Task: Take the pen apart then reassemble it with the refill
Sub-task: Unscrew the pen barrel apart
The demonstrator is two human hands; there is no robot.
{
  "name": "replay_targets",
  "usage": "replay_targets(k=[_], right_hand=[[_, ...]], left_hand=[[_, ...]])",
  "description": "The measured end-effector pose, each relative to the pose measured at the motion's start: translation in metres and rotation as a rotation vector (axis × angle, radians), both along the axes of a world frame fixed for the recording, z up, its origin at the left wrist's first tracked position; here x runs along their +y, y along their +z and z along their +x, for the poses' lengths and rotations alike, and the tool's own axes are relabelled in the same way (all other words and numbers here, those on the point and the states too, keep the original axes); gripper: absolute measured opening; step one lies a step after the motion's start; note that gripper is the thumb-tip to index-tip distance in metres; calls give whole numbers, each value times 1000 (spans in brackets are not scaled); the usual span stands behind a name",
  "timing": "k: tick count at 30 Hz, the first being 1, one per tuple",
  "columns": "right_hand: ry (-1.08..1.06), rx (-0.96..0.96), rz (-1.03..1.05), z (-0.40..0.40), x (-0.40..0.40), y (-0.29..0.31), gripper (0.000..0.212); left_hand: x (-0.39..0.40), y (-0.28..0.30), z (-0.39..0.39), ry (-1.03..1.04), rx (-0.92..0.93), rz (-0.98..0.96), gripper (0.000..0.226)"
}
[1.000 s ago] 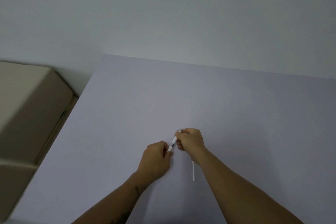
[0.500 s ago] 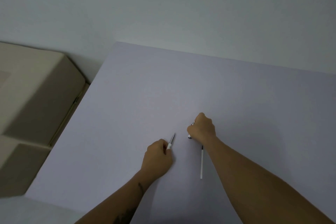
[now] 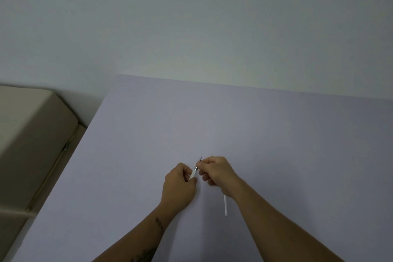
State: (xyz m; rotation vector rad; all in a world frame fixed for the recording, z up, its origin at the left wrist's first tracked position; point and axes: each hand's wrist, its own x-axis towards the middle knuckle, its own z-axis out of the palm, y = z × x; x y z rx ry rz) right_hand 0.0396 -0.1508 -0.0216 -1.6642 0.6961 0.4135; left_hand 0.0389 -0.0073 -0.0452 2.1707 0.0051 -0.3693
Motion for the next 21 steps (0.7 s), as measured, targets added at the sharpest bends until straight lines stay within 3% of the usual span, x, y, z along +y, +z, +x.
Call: replay_targets(k=[5, 11, 16, 18, 21], right_hand=[[-217, -103, -4, -16, 10, 4, 16], [-246, -171, -32, -33, 13, 9, 20], [-201, -144, 166, -41, 7, 19, 25], [-204, -117, 238, -44, 6, 23, 17], [-193, -118, 160, -47, 8, 25, 15]], left_hand=[[-2, 8, -11, -60, -50, -20, 19], [4, 16, -12, -152, -8, -30, 12], [14, 23, -13, -203, 34, -46, 20], [15, 26, -13, -203, 17, -44, 22], [13, 34, -12, -212, -4, -43, 17]])
